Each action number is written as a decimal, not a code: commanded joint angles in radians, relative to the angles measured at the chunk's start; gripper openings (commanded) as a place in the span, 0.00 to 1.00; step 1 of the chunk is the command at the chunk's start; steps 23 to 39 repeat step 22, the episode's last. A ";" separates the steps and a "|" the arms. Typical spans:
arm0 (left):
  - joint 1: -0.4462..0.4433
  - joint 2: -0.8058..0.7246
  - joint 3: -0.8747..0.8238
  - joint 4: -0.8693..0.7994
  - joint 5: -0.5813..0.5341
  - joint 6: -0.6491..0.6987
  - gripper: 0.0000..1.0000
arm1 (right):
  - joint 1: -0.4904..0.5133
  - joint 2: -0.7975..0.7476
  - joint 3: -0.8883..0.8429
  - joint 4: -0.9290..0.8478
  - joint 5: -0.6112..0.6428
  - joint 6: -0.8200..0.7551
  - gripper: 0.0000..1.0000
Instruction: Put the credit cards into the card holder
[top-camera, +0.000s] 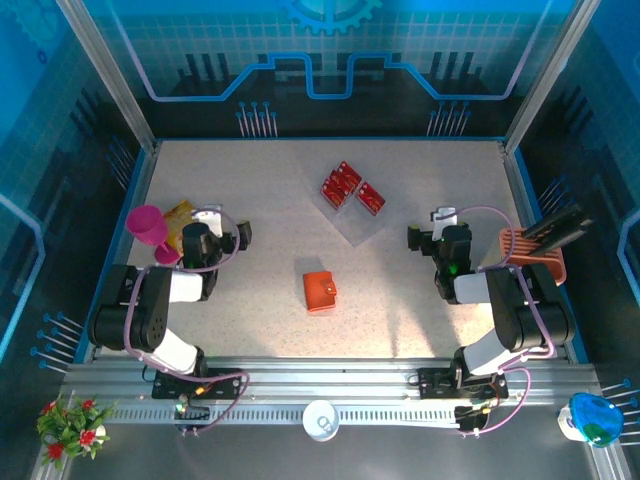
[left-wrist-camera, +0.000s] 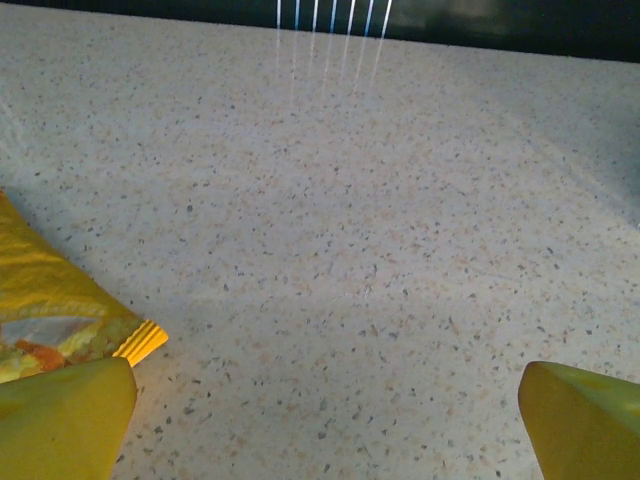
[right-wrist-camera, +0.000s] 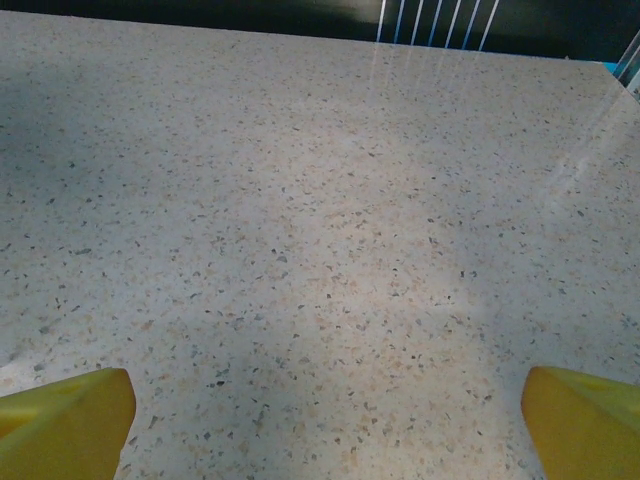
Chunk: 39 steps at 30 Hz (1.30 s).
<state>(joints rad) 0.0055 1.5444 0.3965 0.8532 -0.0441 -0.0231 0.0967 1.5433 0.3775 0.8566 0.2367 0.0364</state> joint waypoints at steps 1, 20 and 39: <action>0.002 0.010 -0.006 0.054 -0.009 0.017 0.99 | -0.021 -0.001 0.006 0.062 -0.022 -0.004 1.00; -0.020 0.010 -0.010 0.061 -0.042 0.033 0.99 | -0.016 -0.002 0.008 0.059 -0.027 -0.012 1.00; -0.020 0.010 -0.010 0.061 -0.042 0.032 0.99 | -0.014 -0.002 0.005 0.066 -0.032 -0.017 1.00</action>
